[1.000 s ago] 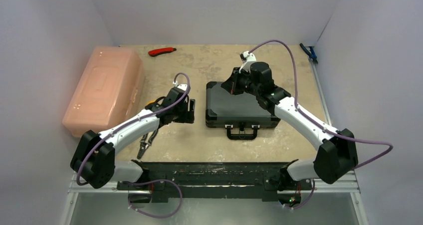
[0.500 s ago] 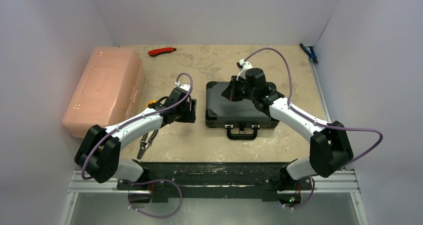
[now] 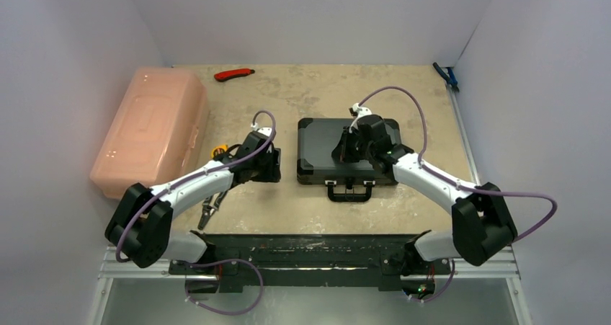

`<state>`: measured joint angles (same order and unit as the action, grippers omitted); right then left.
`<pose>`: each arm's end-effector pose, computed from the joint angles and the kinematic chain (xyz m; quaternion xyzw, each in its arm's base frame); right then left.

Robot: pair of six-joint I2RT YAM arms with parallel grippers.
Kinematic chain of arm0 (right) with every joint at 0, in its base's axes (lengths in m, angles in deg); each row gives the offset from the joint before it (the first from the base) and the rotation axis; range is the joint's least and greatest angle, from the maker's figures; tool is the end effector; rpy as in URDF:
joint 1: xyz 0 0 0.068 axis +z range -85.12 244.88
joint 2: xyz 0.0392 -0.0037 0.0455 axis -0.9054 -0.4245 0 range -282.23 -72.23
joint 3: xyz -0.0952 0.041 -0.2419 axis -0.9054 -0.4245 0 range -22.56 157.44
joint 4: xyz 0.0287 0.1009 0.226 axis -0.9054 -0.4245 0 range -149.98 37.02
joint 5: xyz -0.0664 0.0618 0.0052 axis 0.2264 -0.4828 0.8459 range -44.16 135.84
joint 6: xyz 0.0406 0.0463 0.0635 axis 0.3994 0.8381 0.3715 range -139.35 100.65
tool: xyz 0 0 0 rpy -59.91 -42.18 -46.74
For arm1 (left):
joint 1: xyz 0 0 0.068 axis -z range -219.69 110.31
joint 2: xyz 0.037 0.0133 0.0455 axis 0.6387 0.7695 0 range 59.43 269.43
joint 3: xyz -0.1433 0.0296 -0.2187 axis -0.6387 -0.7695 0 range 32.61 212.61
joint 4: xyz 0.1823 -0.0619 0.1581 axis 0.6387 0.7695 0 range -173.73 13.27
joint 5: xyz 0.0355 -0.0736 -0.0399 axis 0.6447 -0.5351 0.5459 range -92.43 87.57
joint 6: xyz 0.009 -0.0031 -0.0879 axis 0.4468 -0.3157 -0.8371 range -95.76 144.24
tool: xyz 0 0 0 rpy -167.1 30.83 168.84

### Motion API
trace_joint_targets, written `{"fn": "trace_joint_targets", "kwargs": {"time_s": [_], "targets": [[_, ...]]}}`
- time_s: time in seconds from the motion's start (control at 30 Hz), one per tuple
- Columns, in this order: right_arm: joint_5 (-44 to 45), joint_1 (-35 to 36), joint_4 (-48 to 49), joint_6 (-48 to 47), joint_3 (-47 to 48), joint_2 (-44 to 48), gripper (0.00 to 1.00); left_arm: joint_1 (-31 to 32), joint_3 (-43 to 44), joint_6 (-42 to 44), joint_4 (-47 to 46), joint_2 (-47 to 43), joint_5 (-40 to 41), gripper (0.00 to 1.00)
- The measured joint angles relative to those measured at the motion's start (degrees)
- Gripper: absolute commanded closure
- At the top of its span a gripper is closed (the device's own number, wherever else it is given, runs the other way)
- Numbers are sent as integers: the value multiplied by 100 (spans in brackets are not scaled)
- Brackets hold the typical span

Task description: Pack up texas hold em set

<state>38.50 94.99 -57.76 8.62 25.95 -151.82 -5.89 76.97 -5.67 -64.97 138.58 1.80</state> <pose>0.2775 0.1727 0.2060 -0.0458 0.8879 0.2703 0.3694 0.2419 -0.1550 0.1574 0.0207 0.9490 -0.1352 0.2840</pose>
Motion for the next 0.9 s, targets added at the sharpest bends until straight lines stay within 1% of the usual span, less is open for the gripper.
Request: {"fn": "trace_joint_targets", "kwargs": {"time_s": [0.2, 0.3, 0.4, 0.53, 0.7, 0.9], "targets": [[249, 0, -396, 48, -31, 348, 100, 133, -87, -153, 216, -540, 35, 46], [380, 0, -654, 57, -33, 748, 100, 442, -101, -286, 310, -761, 122, 47], [514, 0, -809, 85, -37, 1117, 100, 879, -111, -520, 358, -844, 229, 49], [793, 0, -927, 197, -203, 1355, 100, 1322, -173, -925, 293, -844, 221, 51], [1080, 0, -1185, 490, -603, 1351, 100, 1753, -216, -1471, 7, -612, 208, 55], [1309, 4, -964, 890, -654, 1202, 100, 2253, -205, -2105, -610, 155, 39, 63]]}}
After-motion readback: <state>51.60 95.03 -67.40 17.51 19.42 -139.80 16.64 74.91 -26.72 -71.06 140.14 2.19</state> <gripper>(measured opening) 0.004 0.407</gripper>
